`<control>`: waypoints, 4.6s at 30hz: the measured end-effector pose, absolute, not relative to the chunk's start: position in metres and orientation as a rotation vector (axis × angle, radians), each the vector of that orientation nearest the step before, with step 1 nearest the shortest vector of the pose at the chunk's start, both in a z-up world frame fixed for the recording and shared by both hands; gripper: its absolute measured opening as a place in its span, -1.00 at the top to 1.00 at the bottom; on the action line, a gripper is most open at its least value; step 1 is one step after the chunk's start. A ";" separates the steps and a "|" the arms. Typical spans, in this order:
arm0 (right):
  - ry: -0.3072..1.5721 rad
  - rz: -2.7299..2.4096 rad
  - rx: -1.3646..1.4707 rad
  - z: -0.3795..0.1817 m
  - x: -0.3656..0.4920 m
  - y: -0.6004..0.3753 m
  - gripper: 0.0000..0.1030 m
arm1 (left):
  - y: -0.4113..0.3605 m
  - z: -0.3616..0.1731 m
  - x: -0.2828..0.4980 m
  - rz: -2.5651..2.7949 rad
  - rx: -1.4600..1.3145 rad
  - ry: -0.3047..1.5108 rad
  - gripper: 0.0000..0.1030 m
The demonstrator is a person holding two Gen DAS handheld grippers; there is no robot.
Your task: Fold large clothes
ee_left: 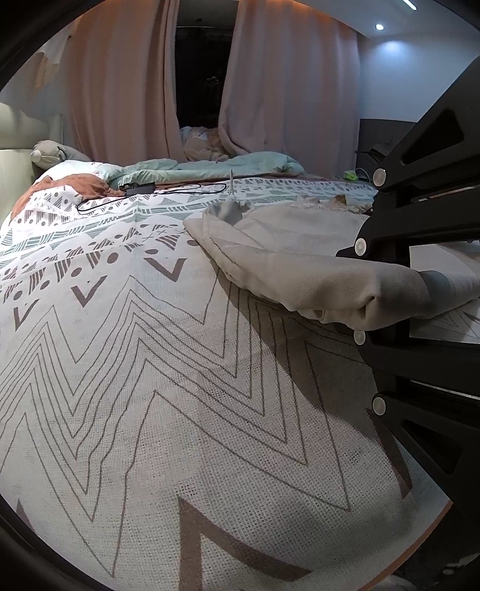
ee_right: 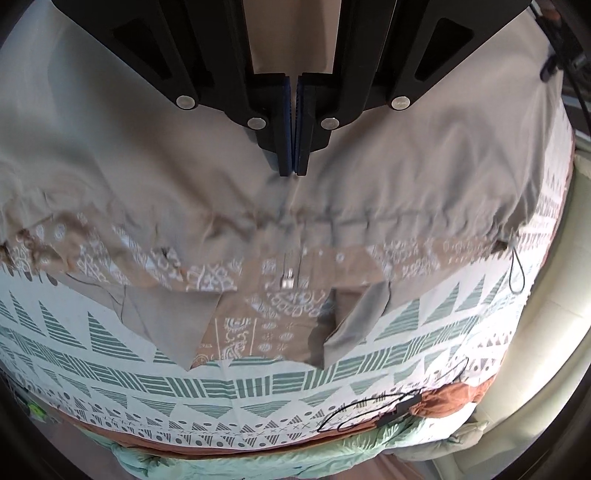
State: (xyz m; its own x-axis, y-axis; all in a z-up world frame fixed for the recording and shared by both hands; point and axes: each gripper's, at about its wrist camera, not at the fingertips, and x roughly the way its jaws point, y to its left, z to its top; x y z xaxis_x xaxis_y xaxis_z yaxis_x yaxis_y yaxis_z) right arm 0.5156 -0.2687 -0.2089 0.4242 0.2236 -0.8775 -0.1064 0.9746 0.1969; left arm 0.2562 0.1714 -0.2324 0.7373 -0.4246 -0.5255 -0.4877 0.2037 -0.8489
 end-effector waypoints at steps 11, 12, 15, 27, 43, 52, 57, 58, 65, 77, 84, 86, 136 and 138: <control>1.049 0.272 0.228 -0.180 0.491 -0.286 0.03 | 0.168 -0.203 0.264 -0.049 -1.423 0.740 0.86; 1.033 0.278 0.222 -0.173 0.483 -0.287 0.03 | 0.166 -0.196 0.267 -0.066 -1.413 0.730 0.86; 0.986 0.319 0.241 -0.152 0.454 -0.292 0.03 | 0.158 -0.173 0.276 -0.120 -1.387 0.703 0.86; 1.036 0.392 0.332 -0.162 0.342 -0.309 0.41 | 0.116 -0.095 0.306 -0.284 -1.278 0.648 0.86; 1.133 0.422 0.450 -0.219 0.286 -0.304 0.75 | 0.027 -0.030 0.331 -0.460 -1.150 0.669 0.87; 1.178 0.469 0.561 -0.227 0.291 -0.318 0.76 | -0.043 -0.008 0.351 -0.580 -1.109 0.711 0.87; 1.071 0.463 0.591 -0.190 0.281 -0.355 0.76 | -0.079 -0.002 0.360 -0.631 -1.086 0.747 0.87; 1.046 0.454 0.603 -0.182 0.278 -0.366 0.75 | -0.087 -0.001 0.361 -0.641 -1.079 0.755 0.87; 0.864 0.336 0.720 -0.139 0.251 -0.465 0.52 | -0.150 -0.006 0.374 -0.699 -1.039 0.828 0.87; 0.792 0.125 0.874 -0.156 0.198 -0.585 0.46 | -0.290 -0.039 0.388 -0.801 -0.956 1.023 0.87; 0.782 0.076 0.913 -0.168 0.176 -0.622 0.46 | -0.349 -0.063 0.369 -0.854 -0.829 1.133 0.86; 0.781 0.074 0.920 -0.170 0.178 -0.626 0.45 | -0.362 -0.073 0.367 -0.836 -0.743 1.212 0.75; 0.834 0.050 0.823 -0.201 0.205 -0.594 0.82 | -0.154 -0.175 0.314 -0.407 -0.550 1.245 0.50; 0.873 0.056 0.834 -0.210 0.205 -0.595 0.80 | -0.151 -0.174 0.316 -0.402 -0.560 1.244 0.50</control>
State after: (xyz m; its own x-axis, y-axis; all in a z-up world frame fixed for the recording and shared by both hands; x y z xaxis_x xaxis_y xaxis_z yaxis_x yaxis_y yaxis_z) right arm 0.2046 -0.5949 -0.2102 0.6619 0.3651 -0.6547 0.2785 0.6911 0.6670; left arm 0.3165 -0.1510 -0.1737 0.2800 -0.5728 -0.7704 -0.0138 0.8000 -0.5998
